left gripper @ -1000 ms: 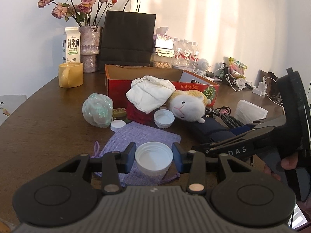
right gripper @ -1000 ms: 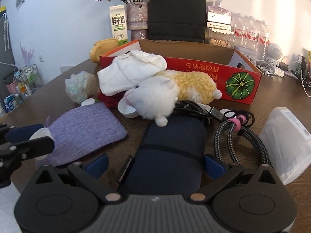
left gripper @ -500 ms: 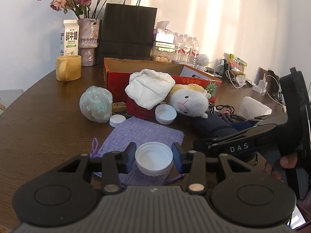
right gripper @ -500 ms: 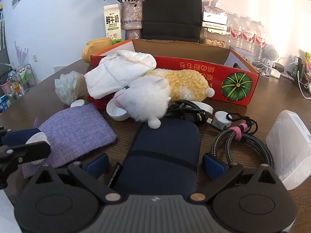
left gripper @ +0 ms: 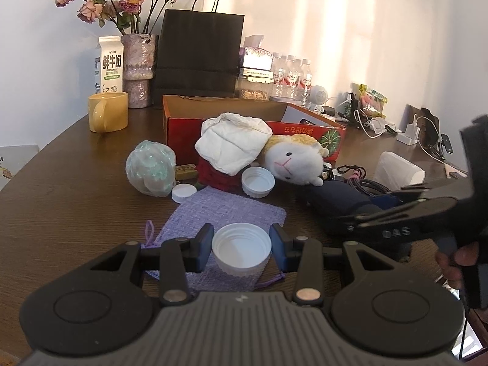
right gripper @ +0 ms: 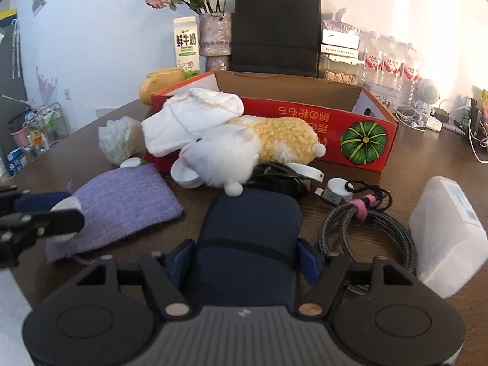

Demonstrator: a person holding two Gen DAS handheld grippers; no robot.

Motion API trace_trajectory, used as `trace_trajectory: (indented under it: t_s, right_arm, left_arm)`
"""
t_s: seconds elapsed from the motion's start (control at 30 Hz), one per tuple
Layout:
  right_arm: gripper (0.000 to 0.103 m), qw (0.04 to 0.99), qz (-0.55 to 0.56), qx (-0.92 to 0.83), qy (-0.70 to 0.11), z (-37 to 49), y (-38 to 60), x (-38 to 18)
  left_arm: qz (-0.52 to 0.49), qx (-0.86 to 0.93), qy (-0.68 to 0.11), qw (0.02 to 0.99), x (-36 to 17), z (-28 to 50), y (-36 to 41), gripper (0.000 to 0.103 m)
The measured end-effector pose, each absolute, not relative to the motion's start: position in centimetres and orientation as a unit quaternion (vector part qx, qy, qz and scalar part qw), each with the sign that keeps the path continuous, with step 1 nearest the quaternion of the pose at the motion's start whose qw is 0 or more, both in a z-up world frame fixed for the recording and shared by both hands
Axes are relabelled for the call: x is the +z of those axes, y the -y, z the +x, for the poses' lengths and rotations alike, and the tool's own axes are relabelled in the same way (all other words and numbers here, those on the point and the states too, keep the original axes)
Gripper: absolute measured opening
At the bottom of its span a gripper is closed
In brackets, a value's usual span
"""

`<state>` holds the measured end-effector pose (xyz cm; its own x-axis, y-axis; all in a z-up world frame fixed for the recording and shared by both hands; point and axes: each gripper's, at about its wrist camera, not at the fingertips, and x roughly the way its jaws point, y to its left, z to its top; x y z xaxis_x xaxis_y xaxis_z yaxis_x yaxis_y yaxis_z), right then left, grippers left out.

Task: Organize objects
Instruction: 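Grasp the navy glasses case with the right gripper while the left gripper holds the lid, then lower the glasses case into the box with the right gripper while the left drops the lid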

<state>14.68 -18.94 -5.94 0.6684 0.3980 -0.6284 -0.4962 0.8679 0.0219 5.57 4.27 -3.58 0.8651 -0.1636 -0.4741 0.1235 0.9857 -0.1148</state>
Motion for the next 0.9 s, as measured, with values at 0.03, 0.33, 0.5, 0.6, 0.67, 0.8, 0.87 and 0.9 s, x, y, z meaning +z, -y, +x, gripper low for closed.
trace_trajectory:
  t_s: [0.03, 0.33, 0.5, 0.6, 0.67, 0.8, 0.87, 0.9]
  right_arm:
    - [0.068, 0.910, -0.074, 0.248, -0.324, 14.5, 19.2, -5.9]
    - [0.065, 0.916, -0.055, 0.250, -0.309, 13.1, 21.6, -5.5]
    - [0.064, 0.918, -0.050, 0.264, -0.291, 12.8, 21.8, -4.4]
    - [0.063, 0.919, -0.047, 0.272, -0.281, 12.8, 21.8, -3.7]
    - [0.063, 0.920, -0.047, 0.276, -0.274, 12.8, 21.7, -3.3]
    - [0.063, 0.921, -0.045, 0.283, -0.263, 13.2, 21.6, -2.5]
    - [0.062, 0.922, -0.045, 0.285, -0.257, 13.5, 21.5, -2.0]
    - [0.062, 0.923, -0.045, 0.286, -0.254, 13.7, 21.5, -1.8]
  left_arm:
    - [-0.040, -0.074, -0.249, 0.965, -3.5, 5.6, -4.2, 0.041]
    - [-0.029, -0.079, -0.242, 0.967, -2.7, 5.2, -3.1, 0.041]
    - [-0.027, -0.076, -0.233, 0.969, -2.0, 5.4, -2.7, 0.041]
    - [-0.028, -0.078, -0.227, 0.970, -1.6, 5.8, -2.5, 0.041]
    - [-0.027, -0.080, -0.224, 0.971, -1.3, 6.2, -2.4, 0.041]
    - [-0.031, -0.083, -0.218, 0.972, -0.6, 7.0, -2.4, 0.041]
    - [-0.033, -0.084, -0.212, 0.973, 0.0, 7.5, -2.4, 0.041]
    - [-0.033, -0.084, -0.209, 0.974, 0.2, 7.7, -2.4, 0.041]
